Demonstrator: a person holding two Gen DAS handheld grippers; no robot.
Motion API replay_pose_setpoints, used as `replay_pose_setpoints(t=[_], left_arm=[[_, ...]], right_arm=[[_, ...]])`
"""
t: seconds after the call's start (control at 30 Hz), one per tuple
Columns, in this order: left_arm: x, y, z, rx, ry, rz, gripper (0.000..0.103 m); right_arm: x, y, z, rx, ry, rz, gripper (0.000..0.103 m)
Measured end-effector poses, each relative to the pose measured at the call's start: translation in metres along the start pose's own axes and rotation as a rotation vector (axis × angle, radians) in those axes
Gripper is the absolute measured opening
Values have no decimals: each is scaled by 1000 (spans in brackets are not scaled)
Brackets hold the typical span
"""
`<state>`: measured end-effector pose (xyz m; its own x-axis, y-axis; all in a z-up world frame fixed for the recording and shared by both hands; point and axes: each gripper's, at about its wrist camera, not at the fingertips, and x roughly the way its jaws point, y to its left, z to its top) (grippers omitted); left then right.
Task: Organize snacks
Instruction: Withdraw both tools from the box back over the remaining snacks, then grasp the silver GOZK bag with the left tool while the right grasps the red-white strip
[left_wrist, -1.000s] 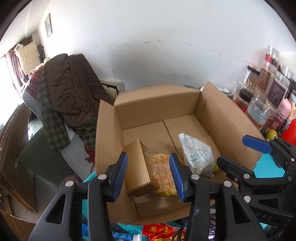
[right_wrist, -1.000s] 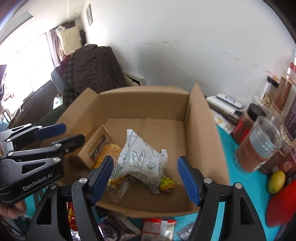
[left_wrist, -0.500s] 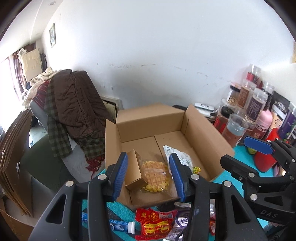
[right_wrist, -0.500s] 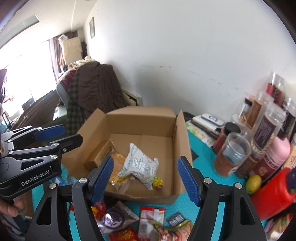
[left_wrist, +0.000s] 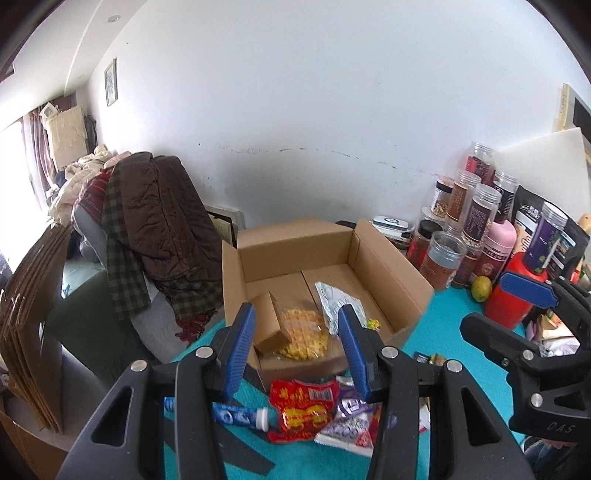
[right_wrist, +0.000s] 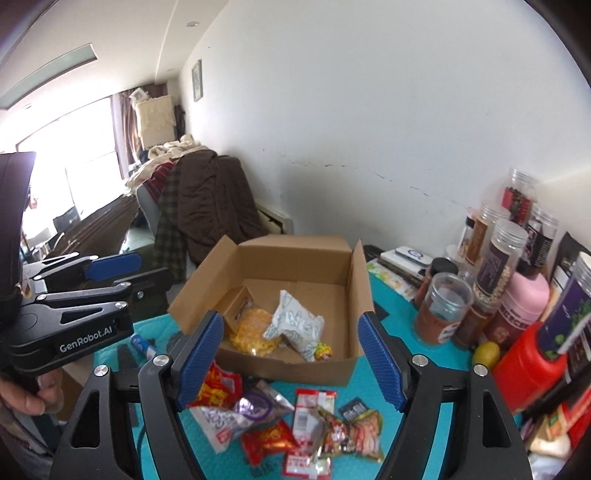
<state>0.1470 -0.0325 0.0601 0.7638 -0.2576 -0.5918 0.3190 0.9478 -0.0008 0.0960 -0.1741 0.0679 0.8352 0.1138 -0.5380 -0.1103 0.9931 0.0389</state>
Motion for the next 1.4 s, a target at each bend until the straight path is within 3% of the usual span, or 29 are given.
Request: replay_pose_setpoints(t=[0.37, 0.7, 1.4], left_arm=[[-26, -15, -32, 26, 25, -71, 46], [-38, -29, -60, 58, 50, -116, 46], [19, -44, -109, 68, 217, -181, 46]], right_arm=[[-44, 11, -32, 18, -33, 33, 81], [-55, 12, -63, 52, -9, 41, 81], [-7, -16, -122, 133, 180, 12, 81]])
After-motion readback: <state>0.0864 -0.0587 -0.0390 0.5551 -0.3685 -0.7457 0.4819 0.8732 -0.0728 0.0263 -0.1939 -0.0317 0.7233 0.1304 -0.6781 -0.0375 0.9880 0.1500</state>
